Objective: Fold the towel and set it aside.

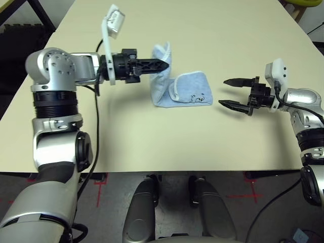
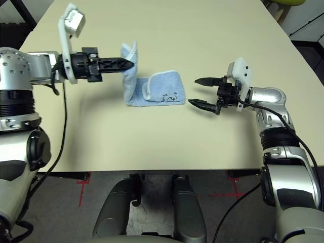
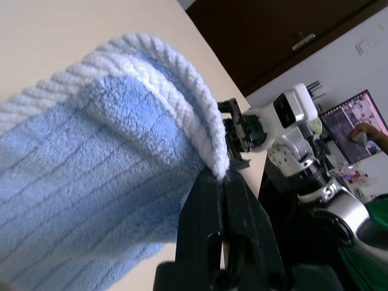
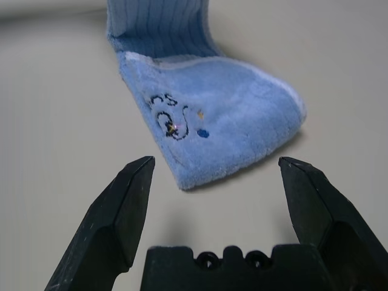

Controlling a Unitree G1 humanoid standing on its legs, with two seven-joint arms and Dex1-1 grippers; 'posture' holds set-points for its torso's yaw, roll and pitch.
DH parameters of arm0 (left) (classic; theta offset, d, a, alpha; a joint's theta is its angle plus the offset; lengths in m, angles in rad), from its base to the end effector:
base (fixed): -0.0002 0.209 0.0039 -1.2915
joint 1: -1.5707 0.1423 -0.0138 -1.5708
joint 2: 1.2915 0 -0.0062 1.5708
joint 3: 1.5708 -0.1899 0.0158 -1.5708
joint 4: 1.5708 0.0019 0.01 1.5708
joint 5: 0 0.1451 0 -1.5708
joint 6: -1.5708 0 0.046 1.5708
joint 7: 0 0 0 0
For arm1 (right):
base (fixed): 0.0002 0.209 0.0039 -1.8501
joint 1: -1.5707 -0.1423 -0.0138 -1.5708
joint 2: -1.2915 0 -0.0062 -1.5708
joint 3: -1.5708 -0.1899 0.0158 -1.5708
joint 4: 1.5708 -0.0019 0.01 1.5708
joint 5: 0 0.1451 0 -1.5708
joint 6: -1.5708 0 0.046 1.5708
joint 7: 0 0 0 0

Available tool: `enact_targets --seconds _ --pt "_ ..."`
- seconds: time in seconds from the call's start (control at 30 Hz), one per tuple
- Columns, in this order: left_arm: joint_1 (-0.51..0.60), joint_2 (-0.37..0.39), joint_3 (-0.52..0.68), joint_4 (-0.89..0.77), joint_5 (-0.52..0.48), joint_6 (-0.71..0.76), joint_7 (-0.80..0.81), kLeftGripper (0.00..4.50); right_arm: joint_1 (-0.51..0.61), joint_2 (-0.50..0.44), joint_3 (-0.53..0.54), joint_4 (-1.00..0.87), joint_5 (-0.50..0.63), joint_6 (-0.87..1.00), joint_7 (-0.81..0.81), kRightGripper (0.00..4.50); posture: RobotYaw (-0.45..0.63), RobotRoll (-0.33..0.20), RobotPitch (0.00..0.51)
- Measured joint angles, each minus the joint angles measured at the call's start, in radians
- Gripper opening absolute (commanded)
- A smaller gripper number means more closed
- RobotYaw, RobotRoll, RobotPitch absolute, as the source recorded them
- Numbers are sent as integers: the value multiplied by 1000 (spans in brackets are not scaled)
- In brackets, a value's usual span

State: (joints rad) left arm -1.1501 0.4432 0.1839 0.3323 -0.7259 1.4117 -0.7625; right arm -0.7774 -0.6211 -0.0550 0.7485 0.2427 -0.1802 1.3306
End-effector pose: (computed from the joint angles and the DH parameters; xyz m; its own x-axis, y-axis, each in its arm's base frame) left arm 0.3295 0.1810 0.2783 0.3481 -0.9287 -0.1282 0.7734 0.3618 -0.5206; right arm 0.3307 -0.2881 0.1738 0.4780 0.8660 -0.1469 -0.8434 0.4058 -0.3522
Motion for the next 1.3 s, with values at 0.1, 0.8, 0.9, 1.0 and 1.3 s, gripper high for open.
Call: enact_targets --seconds 0.1,0.8,0.9,1.0,1.3 --pt "-10 -46 -8 31 20 -39 28 0 -3 -3 -1 30 -1 -10 -7 4432 29 0 209" --pt "-25 -272 -42 256 119 -261 139 0 -25 -8 -1 50 -1 -36 -19 4432 13 0 208" --pt "-28 -287 -36 277 127 -285 157 0 -25 -8 -1 50 -1 -36 -19 4432 13 0 207" --pt "-31 -301 -33 278 129 -292 165 0 -25 -8 -1 50 -2 -36 -19 4432 13 0 205" --pt "-32 -352 -26 223 110 -221 172 0 -25 -8 0 50 -3 -36 -19 4432 12 0 207"
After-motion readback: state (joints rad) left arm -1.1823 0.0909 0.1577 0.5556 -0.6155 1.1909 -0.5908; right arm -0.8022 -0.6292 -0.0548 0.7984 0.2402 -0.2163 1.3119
